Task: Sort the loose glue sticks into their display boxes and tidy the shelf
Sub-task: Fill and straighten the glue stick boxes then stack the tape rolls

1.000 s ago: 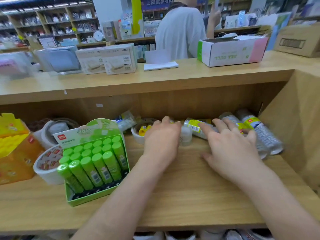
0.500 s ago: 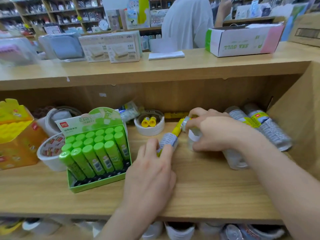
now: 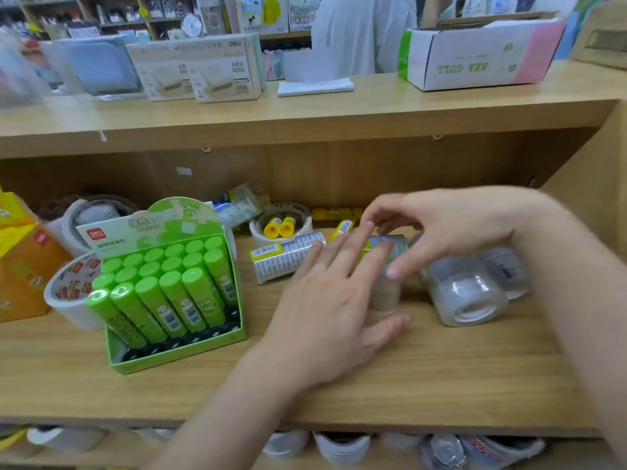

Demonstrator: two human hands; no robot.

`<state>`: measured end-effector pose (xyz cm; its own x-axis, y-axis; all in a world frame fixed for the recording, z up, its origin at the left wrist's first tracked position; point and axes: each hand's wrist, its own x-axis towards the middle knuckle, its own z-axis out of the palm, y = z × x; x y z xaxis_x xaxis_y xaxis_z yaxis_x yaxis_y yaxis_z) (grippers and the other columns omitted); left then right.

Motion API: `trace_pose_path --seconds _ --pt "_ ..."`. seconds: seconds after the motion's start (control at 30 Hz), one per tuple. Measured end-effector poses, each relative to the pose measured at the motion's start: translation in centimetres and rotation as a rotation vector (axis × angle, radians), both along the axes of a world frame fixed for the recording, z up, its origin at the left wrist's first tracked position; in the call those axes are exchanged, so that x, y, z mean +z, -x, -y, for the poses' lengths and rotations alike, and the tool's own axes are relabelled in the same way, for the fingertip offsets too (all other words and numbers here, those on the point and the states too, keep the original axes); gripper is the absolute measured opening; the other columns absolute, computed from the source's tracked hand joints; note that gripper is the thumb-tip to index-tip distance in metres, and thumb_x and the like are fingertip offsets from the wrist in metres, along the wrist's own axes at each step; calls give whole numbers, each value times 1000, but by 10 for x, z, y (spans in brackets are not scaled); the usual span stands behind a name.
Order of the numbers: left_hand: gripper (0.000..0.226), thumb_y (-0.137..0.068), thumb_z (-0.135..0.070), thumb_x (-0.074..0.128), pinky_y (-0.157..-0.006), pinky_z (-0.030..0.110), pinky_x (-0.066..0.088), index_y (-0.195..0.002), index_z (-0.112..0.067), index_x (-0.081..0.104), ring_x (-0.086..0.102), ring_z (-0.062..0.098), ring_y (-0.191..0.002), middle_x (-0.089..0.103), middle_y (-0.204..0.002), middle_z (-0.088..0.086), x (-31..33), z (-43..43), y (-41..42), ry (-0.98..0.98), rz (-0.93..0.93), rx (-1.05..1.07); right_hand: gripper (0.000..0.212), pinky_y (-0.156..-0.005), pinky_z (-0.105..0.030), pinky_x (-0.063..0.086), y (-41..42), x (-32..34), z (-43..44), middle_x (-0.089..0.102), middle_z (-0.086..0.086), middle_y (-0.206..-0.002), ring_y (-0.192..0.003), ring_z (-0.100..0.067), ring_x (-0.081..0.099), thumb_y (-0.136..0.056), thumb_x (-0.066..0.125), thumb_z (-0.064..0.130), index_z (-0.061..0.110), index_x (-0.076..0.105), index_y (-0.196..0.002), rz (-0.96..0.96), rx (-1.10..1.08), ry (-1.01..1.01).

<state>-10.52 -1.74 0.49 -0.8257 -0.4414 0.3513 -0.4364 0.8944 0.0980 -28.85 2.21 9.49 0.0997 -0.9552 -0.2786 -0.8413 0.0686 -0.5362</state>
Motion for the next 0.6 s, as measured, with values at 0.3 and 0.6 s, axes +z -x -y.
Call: trace_pose_path --seconds 0.3,0.6 --pt "52 -92 -52 39 -107 32 36 -133 -22 51 49 16 -123 56 -134 0 11 7 8 -114 -231 -12 39 -101 -32 42 47 -26 59 56 -7 -134 -120 -26 53 -95 50 22 20 52 -135 -468 -201 30" --pt "31 -86 -50 62 -73 34 48 -89 -19 65 62 30 -95 65 -91 3 57 96 76 -168 369 377 34 -68 -28 42 37 -33 65 57 -2 -82 -82 -25 56 -85 69 32 13 63 -113 -558 -286 70"
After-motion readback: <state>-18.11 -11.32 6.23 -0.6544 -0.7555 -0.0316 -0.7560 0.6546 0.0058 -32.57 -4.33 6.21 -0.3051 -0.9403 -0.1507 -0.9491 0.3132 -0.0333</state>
